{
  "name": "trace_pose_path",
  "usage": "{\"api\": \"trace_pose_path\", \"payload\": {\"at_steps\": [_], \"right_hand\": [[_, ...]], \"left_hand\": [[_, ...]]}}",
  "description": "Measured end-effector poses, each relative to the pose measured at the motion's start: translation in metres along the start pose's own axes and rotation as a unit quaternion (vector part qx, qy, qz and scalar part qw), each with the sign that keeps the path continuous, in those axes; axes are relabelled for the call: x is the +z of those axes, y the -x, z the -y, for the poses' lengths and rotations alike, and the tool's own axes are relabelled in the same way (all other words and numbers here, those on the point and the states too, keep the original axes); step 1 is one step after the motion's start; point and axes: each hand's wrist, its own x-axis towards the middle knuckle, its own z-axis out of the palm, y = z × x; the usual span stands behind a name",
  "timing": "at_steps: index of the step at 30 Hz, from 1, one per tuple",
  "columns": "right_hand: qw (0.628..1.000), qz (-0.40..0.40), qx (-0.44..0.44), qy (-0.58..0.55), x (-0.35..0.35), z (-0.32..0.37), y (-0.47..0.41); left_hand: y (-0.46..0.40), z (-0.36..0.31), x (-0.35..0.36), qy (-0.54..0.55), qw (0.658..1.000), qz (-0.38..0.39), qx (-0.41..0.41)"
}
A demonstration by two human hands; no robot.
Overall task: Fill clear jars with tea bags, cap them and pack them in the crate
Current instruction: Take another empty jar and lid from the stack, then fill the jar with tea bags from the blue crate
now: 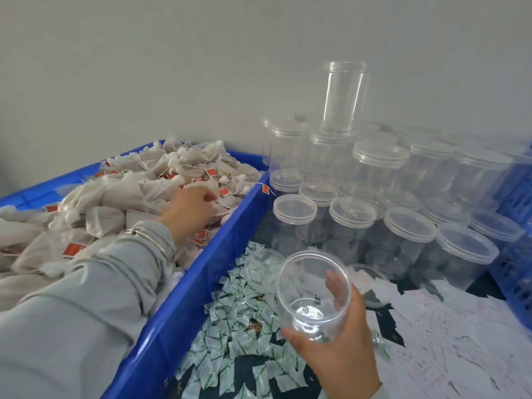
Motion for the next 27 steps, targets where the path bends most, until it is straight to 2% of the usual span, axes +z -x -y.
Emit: {"api": "trace_pose_path", "payload": {"at_steps": [4,9,14,19,21,27], "right_hand": [[0.997,0.043,0.045,-0.046,0.021,0.007,0.001],[0.994,0.076,0.037,-0.064,0.047,0.013,0.006],[0.99,0.061,0.046,-0.117,0.048,0.009,0.01],[0.992,0.034,0.091,-0.087,0.033,-0.002,0.007],[0.99,0.047,0.104,-0.08,0.029,-0.001,0.005],[0.973,0.111,0.101,-0.178,0.032,0.007,0.004]], "left_hand": [[-0.001,0.003,0.011,-0.136,0.987,0.066,0.058],[0.002,0.004,0.021,-0.212,0.971,0.067,0.09],[0.001,0.002,0.02,-0.183,0.981,0.039,0.044],[-0.003,0.005,0.018,-0.145,0.989,0.032,0.028],[-0.002,0.005,0.014,-0.096,0.995,0.015,0.022],[0.003,-0.008,-0.008,0.084,0.994,-0.067,-0.009]]}}
